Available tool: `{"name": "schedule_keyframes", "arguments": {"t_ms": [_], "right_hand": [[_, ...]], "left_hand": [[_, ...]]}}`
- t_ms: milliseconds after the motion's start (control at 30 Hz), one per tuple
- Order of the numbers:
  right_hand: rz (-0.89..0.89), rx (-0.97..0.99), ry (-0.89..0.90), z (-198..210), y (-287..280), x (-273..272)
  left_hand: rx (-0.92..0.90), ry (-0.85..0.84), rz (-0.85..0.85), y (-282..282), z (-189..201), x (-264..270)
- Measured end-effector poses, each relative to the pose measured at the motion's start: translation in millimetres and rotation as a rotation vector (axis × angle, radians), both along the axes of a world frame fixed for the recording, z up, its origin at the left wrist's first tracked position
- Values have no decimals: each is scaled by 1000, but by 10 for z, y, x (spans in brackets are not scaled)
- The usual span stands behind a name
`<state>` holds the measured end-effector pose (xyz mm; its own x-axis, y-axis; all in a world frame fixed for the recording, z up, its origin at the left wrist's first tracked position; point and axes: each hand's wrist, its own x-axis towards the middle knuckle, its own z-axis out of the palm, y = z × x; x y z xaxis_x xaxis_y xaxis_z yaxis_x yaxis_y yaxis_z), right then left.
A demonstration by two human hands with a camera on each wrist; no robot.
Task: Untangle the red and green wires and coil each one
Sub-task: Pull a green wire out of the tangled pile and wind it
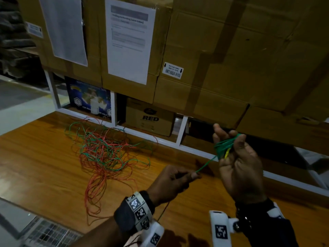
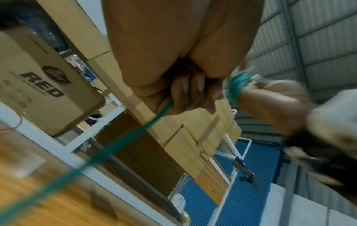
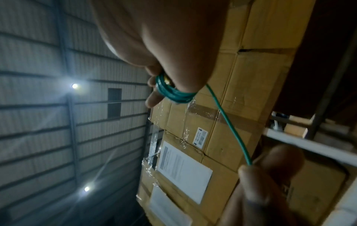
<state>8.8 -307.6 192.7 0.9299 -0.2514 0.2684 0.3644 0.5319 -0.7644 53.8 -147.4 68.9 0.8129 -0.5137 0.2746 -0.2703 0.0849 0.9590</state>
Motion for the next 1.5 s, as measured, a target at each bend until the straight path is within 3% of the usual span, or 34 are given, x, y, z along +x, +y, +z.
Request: {"name": "schedule_keyframes", "arguments": {"t_ms": [67,200,267,367,500,600,733,967,1100,1167,1233,1367,1500], "right_hand": [[-146,-140,-47,-69,-67,88],[-549,-1016,42,-326,-287,244],[-521,-1399,152,-433,-402,271],[-313,-1650,215,-652,-480,199],[106,-1684,174,-805,-407,47],[516,-1412,345,-762,-213,-50],[670,-1213,224,-703,-96,-154],[706,-503,-11,-495,105,-179],[518,-22,0,-171,214,-135],[301,103,-11,-73,217,-84],[69,-73,-90,-41,155,11],[-456,-987,-56,-233,-175,248],[-339,-1498,104,-545,-352,291]], "left_hand": [[35,-51,2,-2,-34,-48],[262,-183,62,79,9,-89],[375,-273,128,164,63,-74],[450,-381,210,309,155,23],[500,-448,259,403,304,141],[414,-452,263,435,426,219],[261,-460,223,450,528,291],[-43,-174,86,313,483,244],[-128,-34,21,99,357,5],[-84,-42,15,29,249,-20],[68,-147,32,16,144,-22],[241,-259,78,132,30,-36],[350,-337,163,280,113,36]]}}
